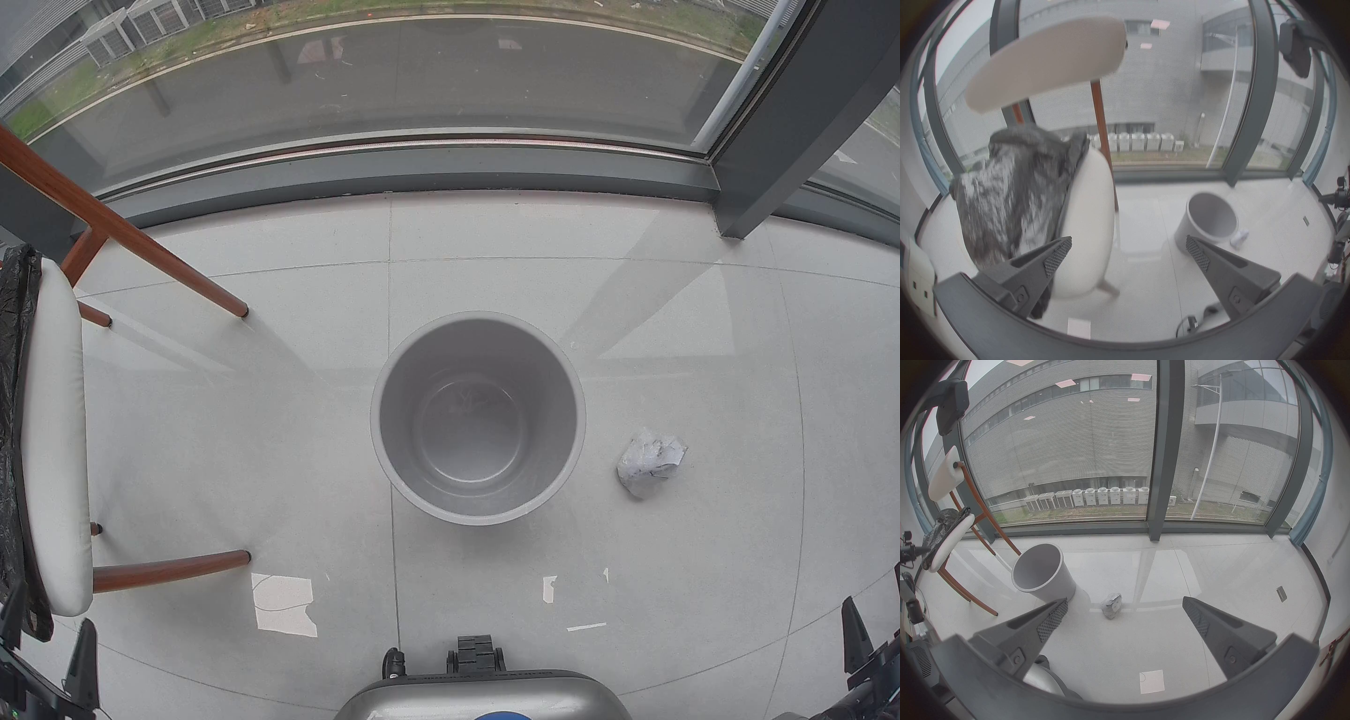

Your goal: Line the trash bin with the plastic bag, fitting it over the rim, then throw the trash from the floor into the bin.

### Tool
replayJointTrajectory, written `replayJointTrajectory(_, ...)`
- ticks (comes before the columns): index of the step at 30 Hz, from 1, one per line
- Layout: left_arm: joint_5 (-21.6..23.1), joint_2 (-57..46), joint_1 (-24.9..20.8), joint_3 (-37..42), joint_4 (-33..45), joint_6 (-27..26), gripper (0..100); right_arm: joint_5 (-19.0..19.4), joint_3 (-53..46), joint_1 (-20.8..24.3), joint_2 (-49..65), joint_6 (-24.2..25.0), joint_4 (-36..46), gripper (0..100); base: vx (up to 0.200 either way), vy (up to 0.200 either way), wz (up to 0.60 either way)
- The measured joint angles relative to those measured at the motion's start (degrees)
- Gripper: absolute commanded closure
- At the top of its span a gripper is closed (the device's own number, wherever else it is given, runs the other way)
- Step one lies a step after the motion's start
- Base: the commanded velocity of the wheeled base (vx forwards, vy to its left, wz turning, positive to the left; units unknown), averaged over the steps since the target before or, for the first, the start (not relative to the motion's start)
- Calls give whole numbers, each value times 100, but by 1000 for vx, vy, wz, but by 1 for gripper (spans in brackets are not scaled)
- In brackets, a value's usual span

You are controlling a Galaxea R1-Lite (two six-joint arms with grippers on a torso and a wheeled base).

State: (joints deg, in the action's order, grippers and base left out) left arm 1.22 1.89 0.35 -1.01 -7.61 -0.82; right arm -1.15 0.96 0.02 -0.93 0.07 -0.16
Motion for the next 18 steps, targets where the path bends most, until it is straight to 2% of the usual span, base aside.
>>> replayJointTrajectory(4,-7,-2,0,0,-566,-95,0,0,2,0,0,4,0,0,0,0,0)
replayJointTrajectory(10,-24,-2,2,0,-567,-536,0,0,5,0,0,6,-2,0,0,0,0)
replayJointTrajectory(18,-13,-2,6,0,-640,-508,0,0,5,5,0,6,-6,0,0,0,0)
